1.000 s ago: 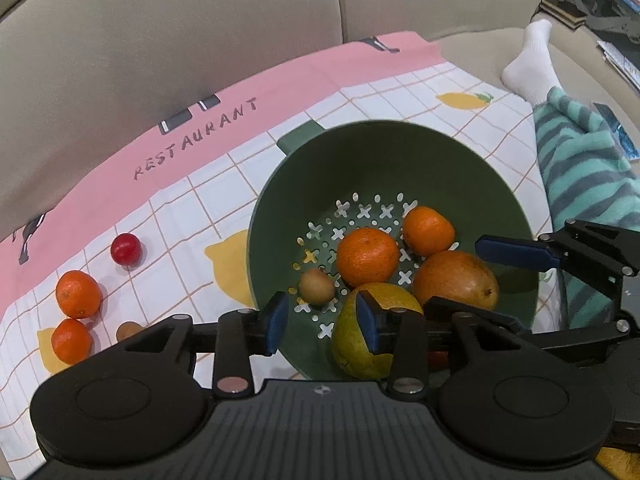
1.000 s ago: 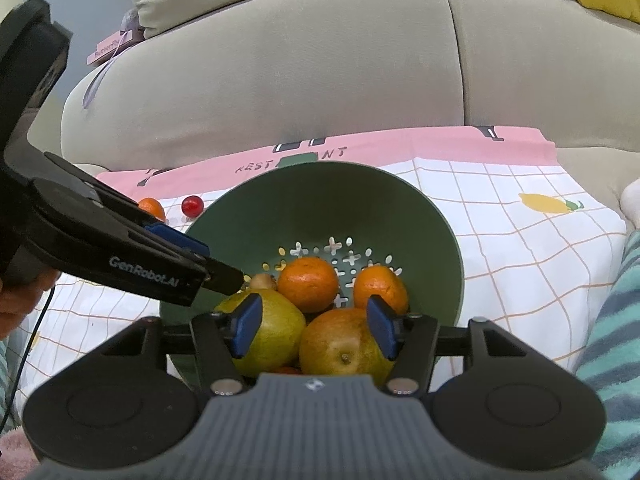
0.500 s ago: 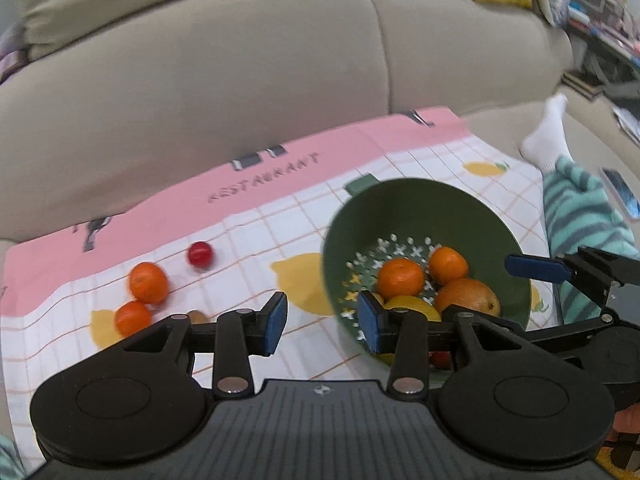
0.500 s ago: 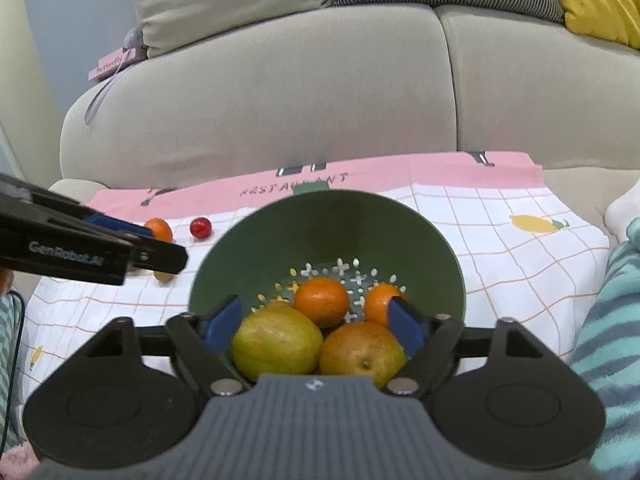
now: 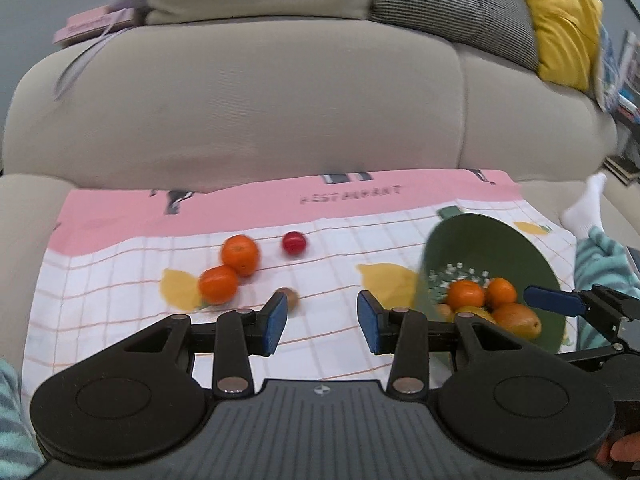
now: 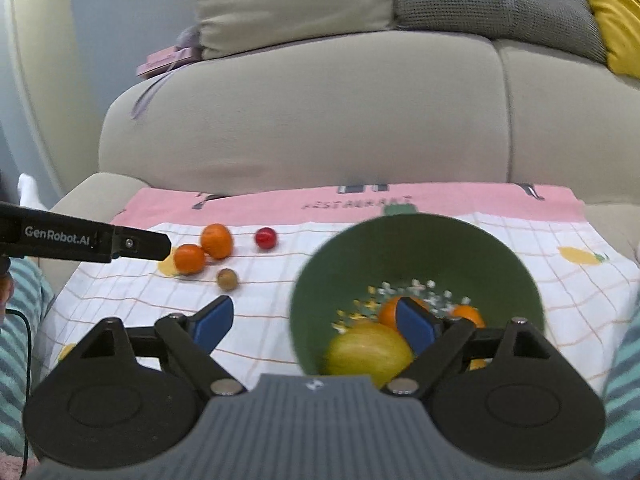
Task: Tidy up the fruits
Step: 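Withdraw both open tools from the colander toward the remaining fruit, then grasp a mandarin with the left tool while the right tool grasps a kumquat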
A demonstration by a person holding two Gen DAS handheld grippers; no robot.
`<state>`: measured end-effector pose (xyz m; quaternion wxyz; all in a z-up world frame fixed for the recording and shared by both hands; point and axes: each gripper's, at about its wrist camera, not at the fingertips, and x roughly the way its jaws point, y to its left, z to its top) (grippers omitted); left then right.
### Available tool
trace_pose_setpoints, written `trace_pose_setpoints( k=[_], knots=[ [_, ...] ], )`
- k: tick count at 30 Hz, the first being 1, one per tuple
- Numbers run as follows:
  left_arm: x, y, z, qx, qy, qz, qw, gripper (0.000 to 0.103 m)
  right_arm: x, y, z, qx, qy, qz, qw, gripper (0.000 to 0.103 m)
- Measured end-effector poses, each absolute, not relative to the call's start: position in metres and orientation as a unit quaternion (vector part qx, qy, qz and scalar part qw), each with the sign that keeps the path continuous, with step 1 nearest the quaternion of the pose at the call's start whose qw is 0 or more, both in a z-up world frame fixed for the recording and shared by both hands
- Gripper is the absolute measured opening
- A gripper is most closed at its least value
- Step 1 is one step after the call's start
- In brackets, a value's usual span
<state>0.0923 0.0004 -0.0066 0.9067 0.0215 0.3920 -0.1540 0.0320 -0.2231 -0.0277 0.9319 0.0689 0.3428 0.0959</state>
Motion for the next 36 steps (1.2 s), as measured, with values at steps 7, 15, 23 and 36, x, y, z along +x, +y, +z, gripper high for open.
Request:
trace_pose_setpoints(
  k=[7,15,23,36],
  knots=[
    [0.098,0.035,-0.017,-0.011,0.396,-0.132,0.909,0.048,0.04,-0.19,-0.025,0.041,0.331,0.121,0.935,0.085],
    [0.104,0.059,-0.031,-0.026,0.389,-0.119,0.913,0.048,0.058,-0.151,-0.031,0.007,0.336,0.165,0.927,0.085],
    [0.124,0.073,-0.053,-0.045,0.391,-0.102,0.914,0.048,0.088,-0.126,-0.052,-0.008,0.358,0.177,0.917,0.076],
    [0.167,0.072,-0.085,-0.064,0.4,-0.099,0.909,0.048,0.137,-0.102,-0.089,-0.024,0.385,0.169,0.907,0.061]
  ],
)
